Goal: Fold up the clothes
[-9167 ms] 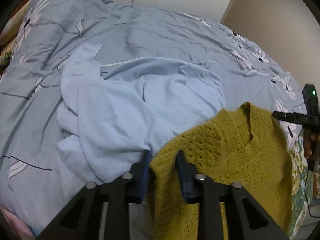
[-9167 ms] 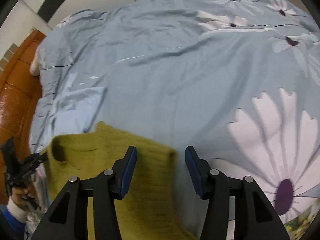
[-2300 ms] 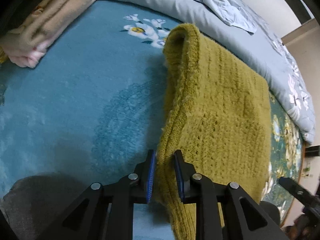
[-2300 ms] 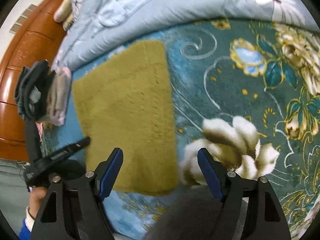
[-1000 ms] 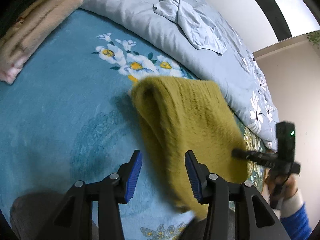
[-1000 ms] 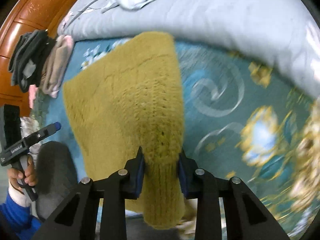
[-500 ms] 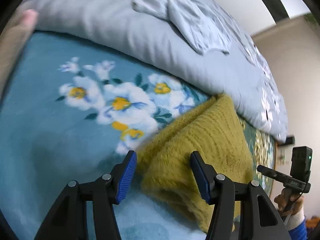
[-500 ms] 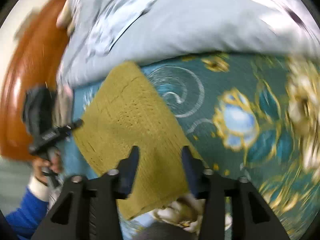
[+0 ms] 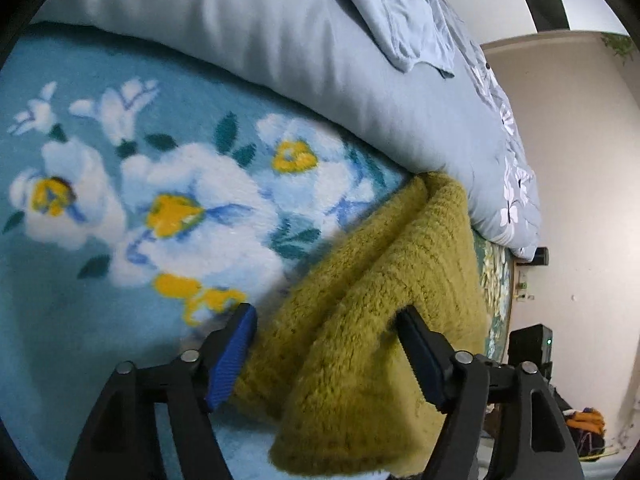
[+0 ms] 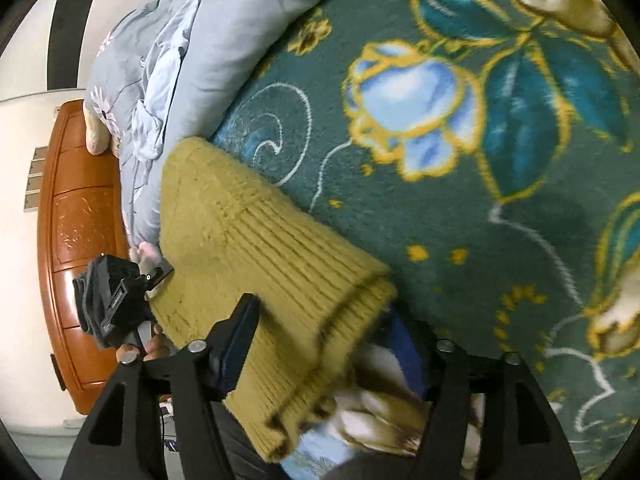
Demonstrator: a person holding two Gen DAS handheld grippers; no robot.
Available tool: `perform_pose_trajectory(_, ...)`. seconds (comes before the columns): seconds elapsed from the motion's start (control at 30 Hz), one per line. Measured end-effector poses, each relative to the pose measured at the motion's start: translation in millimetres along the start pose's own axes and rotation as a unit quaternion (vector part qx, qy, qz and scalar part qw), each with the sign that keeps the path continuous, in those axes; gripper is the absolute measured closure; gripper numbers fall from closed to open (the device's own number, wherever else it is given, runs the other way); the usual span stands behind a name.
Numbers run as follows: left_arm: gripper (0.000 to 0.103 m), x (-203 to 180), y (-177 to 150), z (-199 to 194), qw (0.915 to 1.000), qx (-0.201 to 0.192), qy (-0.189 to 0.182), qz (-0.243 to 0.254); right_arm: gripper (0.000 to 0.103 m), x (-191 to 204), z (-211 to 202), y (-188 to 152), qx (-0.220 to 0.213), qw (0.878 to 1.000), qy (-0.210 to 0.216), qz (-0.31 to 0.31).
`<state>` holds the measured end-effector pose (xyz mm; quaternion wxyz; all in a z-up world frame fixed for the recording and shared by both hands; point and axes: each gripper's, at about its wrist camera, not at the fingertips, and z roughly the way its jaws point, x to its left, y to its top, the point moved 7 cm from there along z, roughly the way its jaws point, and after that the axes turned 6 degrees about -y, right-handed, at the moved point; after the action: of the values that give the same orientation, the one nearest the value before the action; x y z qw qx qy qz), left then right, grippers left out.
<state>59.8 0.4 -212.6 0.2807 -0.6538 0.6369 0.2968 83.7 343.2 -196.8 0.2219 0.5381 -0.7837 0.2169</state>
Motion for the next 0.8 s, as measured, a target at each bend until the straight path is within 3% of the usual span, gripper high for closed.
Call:
perform_pose_trajectory(0.23,0.027,-6.6,-4.3,-0.1,0.9994,-0.016,0.024,0.016,0.034,0.9,-3.3,-1.3,-0.035,0.999,-0.006,0.04)
perform_pose_trajectory(0.3,0.038,-8.5,-6.5,-0.8,0.9991,-0.024,0.031,0.016,0.041,3.5,-2.3,-2.5,-0.05,0.997,0.001,0.057)
perform_pose_trajectory(0.33,0.049,-9.8,-7.8,-1.0,0.9989,-0.027,0.035,0.016,0.048,4.4,-1.3,-2.3,-0.052,0.997,0.002,0.062)
perform_pose_trajectory(0.47,0.066,-21.2,-15.1,-7.0,0.9977,-0.034,0.043,0.041,0.057,7.8,-2.4,2.9,-0.052,0.996,0.003,0.074)
perform_pose_trajectory(0.7,0.069,-34.2,-51.6,-14.9,0.9989,-0.04,0.019,0.012,0.064,14.9,-44.4,25.4,-0.062,0.998,-0.008,0.018)
perform_pose_trajectory(0.8,0.069,-36.6,-78.3,-17.6,0.9982,-0.051,-0.017,-0.026,0.064,19.5,-55.8,36.5,-0.059,0.998,-0.027,-0.013)
